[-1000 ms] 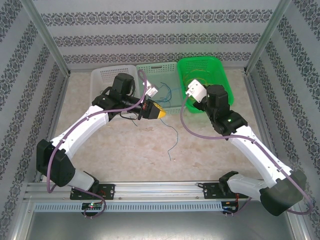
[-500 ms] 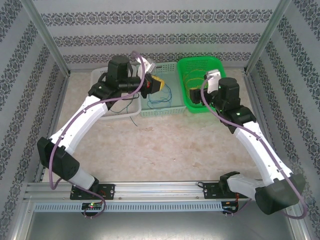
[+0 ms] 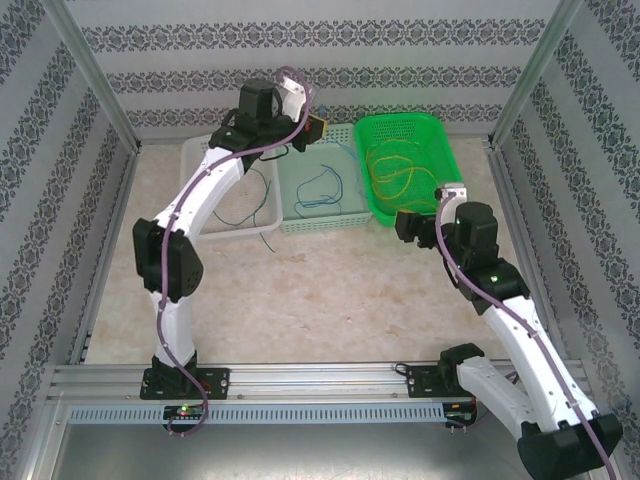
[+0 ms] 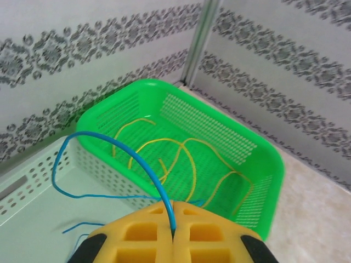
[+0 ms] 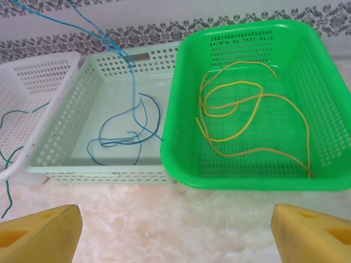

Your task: Untangle the cables

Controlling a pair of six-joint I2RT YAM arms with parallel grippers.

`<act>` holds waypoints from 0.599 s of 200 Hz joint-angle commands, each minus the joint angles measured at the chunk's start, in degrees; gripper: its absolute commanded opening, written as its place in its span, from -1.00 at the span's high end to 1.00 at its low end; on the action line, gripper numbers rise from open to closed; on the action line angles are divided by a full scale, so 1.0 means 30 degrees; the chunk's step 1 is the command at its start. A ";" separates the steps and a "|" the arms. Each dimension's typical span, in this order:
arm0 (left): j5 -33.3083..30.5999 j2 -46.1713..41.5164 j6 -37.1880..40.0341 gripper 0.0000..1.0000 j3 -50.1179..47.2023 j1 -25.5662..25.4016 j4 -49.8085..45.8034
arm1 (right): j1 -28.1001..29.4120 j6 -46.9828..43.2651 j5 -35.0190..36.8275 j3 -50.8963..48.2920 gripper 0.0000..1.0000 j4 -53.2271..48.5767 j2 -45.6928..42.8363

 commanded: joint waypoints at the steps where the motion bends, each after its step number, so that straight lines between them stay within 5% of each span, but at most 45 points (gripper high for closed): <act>1: 0.0272 0.1739 -0.0274 0.86 0.1751 0.0395 -0.1376 | -0.0220 0.0751 0.0672 -0.0506 -0.79 -0.0485 -0.0730; 48: 0.1053 0.4782 -0.0595 0.85 0.3199 0.0463 -0.2582 | -0.0309 0.0817 0.0743 -0.0684 -0.79 -0.1134 -0.0842; 71: 0.1238 0.5607 -0.0502 0.66 0.3828 0.0491 -0.4092 | -0.0355 0.0846 0.0934 -0.0756 -0.80 -0.1320 -0.0780; 100: 0.0409 0.5886 -0.0800 -0.28 0.3924 0.0492 -0.5680 | -0.0455 0.1020 0.1138 -0.0743 -0.80 -0.1522 -0.0257; 111: -0.0386 0.5646 -0.0983 -0.95 0.3711 0.0502 -0.5998 | -0.0492 0.1138 0.1527 -0.0655 -0.80 -0.1708 0.0059; 120: -0.1214 0.5274 -0.1147 -0.99 0.3284 0.0502 -0.6023 | -0.0515 0.1166 0.1719 -0.0640 -0.80 -0.1716 0.0254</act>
